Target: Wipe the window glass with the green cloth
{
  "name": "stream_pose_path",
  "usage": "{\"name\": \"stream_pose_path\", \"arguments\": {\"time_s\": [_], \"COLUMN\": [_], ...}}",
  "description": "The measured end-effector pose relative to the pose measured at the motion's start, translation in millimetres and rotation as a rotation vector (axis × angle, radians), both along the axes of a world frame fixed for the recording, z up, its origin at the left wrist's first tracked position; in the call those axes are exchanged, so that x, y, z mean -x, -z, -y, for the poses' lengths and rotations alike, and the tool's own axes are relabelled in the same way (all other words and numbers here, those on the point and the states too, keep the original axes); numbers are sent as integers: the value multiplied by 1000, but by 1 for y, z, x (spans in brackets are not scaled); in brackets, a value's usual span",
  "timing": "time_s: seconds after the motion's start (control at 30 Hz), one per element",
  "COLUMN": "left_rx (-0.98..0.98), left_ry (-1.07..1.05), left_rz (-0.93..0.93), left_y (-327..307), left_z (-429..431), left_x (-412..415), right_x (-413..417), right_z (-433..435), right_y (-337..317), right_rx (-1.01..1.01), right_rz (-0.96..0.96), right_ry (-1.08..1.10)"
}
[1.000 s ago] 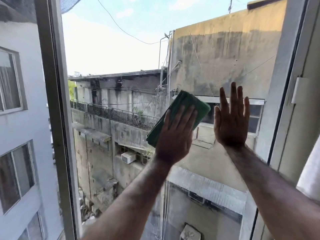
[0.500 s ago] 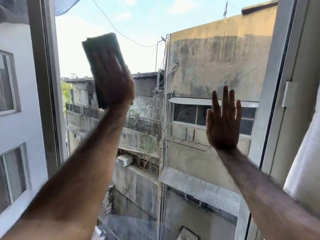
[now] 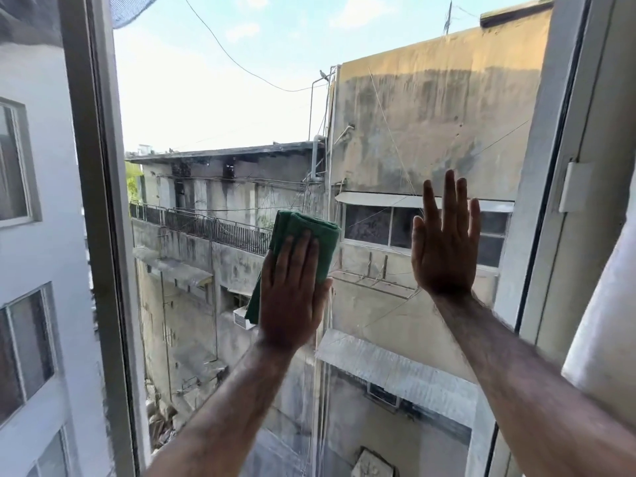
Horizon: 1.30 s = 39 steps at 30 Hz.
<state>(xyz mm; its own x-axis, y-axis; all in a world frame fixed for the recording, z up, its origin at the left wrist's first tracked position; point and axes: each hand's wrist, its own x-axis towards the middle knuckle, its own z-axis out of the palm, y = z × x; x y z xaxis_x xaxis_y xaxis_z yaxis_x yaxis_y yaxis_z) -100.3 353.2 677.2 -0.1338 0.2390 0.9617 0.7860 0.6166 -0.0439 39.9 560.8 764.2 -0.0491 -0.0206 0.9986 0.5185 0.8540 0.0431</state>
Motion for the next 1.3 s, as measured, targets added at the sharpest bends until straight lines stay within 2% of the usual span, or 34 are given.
{"name": "stream_pose_path", "arguments": {"time_s": [0.13, 0.23, 0.37, 0.5, 0.7, 0.87, 0.97, 1.03, 1.1, 1.13, 1.2, 1.23, 1.3], "left_rx": [-75, -54, -26, 95, 199, 245, 228, 190, 152, 121, 44, 10, -62], "left_ry": [-35, 2, 106, 58, -10, -44, 55, 145, 211, 245, 341, 392, 481], "left_rz": [-109, -144, -36, 92, 79, 95, 197, 280, 345, 379, 448, 486, 562], "left_y": [-36, -58, -79, -98, -109, -112, -116, -118, -121, -123, -127, -129, -131], "left_z": [16, 25, 34, 38, 39, 46, 55, 65, 73, 79, 90, 94, 104], "left_x": [-3, -5, -11, -23, -36, -42, -40, -38, -36, -34, -31, -30, -28], "right_x": [0, -1, 0, 0, 0, -11, -22, -27, -28, -29, -27, -25, -18], "right_z": [1, 0, -1, -3, -4, 8, 28, 45, 65, 80, 107, 116, 123], "right_y": [0, 0, 0, 0, 0, -3, -10, -11, -10, -9, -9, -8, 0], "right_rx": [-1, -1, 5, 7, 21, 102, 217, 213, 205, 282, 595, 738, 890], "right_rz": [-3, -7, 4, 7, 30, 134, 151, 171, 276, 372, 591, 676, 734], "right_ry": [-7, -9, -4, 16, 14, 8, -102, -187, -323, -445, -641, -678, -707]}}
